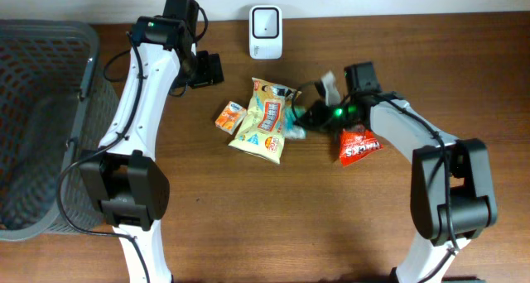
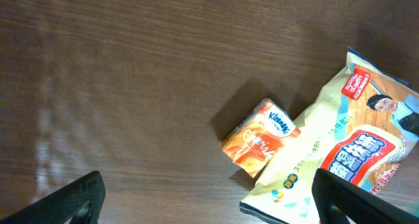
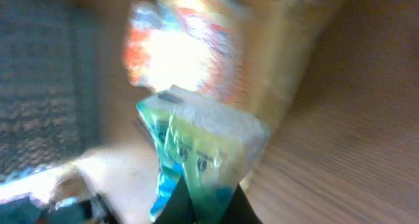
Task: Scan the item barcode
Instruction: 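Lift the green pack and bring it to the white scanner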
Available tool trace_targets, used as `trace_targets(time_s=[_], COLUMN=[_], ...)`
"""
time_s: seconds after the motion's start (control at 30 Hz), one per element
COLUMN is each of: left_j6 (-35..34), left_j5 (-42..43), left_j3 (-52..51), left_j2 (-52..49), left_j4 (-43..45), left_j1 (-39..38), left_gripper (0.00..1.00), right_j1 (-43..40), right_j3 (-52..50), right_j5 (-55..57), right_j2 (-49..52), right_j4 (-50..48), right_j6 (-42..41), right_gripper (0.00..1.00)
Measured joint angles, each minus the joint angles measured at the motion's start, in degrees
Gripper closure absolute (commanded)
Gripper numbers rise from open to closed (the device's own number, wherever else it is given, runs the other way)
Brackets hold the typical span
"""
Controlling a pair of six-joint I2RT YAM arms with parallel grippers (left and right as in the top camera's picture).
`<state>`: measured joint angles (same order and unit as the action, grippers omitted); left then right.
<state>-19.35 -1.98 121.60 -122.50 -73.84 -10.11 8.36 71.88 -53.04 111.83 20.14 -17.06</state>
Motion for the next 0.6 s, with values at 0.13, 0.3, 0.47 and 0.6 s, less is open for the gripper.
trace_targets(time_s=[0.13,0.3,0.47,0.6], left_j6=[0.0,0.0,0.0,0.0], left_j5=[0.0,0.0,0.0,0.0], left_j3=[0.0,0.0,0.0,0.0], left_j2=[0.0,0.0,0.0,0.0], left_j4=[0.0,0.0,0.0,0.0], left_j1=[0.0,0.0,0.0,0.0], left_gripper=[0.01,0.01,0.01,0.01], right_j1=[-1.3,-2.1,-2.1,-1.2], right_j3=[1.3,1.2,1.2,6.7], right_j5=[-24.8,-33.5,-27.2,-5.9], right_j2=[0.0,0.0,0.0,0.1], right_j4=[-20.7,-31.4,-31.8,-16.9], right_j6=[-4.2,-17.5,-26.1,-28.5], right_gripper=[0.96,0.96,0.96,0.96])
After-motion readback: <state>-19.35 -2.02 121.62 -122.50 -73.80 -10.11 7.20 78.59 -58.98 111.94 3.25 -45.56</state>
